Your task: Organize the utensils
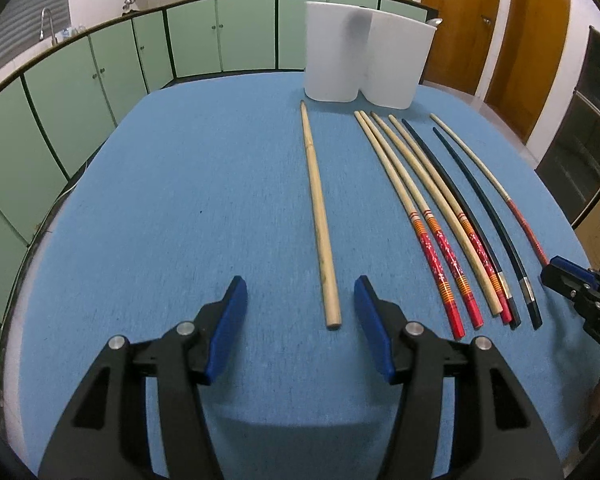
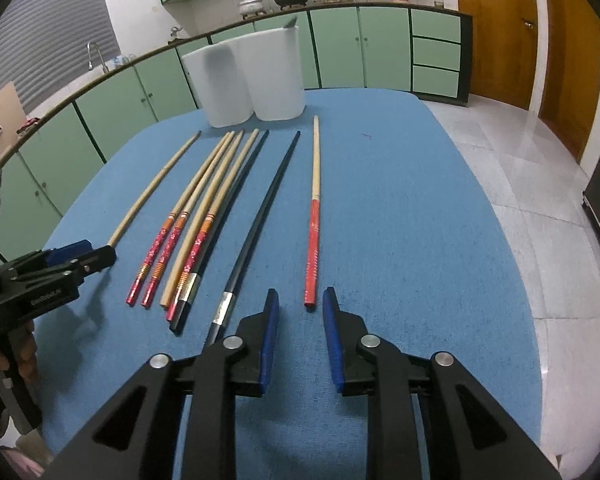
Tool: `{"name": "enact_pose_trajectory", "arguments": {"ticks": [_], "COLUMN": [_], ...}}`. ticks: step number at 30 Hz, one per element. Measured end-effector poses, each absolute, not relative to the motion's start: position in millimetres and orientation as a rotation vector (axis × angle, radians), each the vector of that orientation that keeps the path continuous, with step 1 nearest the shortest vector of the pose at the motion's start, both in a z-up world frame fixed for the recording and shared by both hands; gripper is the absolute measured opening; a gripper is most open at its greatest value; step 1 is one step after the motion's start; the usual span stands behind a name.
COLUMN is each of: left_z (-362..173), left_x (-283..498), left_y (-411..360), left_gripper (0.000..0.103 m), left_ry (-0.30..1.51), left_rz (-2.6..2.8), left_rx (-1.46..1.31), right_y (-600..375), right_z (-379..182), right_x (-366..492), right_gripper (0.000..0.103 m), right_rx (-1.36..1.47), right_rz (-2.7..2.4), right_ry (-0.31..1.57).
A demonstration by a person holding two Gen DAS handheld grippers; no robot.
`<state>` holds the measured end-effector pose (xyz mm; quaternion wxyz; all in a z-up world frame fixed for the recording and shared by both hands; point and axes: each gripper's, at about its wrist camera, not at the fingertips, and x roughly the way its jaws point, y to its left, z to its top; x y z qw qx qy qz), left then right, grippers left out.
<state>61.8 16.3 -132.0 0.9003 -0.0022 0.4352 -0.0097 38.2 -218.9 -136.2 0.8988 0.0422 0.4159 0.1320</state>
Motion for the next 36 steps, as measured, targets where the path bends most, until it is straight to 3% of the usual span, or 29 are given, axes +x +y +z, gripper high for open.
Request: {"name": "enact_pose_trajectory", "arguments": {"ticks": [4, 7, 13, 15, 23, 36], "left_z": [-133.0, -132.6, -133.1, -133.3, -116.7, -23.8], "left_x": [61.8, 62.0, 61.5, 61.9, 58.3, 53.5], "left_y": [14.2, 13.0, 9.8, 6.0, 6.9, 22.0], "left_gripper": [0.053, 0.045, 0.016, 0.006, 0.006, 0.006], "left_ry": [0.902, 0.902, 0.899, 0.897, 0.882, 0.703], "left_rz": [-0.009, -0.011, -0.016, -0.015, 0.000, 0.007], "left_rx": [0.003, -0.004, -0.007, 0.008, 0.034, 0.048], "right_y": [-217.9, -216.7, -213.7, -214.9, -222.2, -245.5], "right_z": [-137.1, -137.7, -140.2, -140.6, -126.6, -50.2], "right_x": [41.1, 44.9, 46.9, 47.9, 44.4, 41.2], "right_gripper": [0.022, 0.021, 0.007, 0.006, 0.006, 0.006], "right_rx": [0.088, 0.085, 0.048, 0.054, 0.056, 0.066], "right_rz": [0.264, 0.254, 0.211, 0.209, 0.219, 0.225], "right_ry": [0.862, 0.866, 0.869, 0.870, 0.841, 0.669]}}
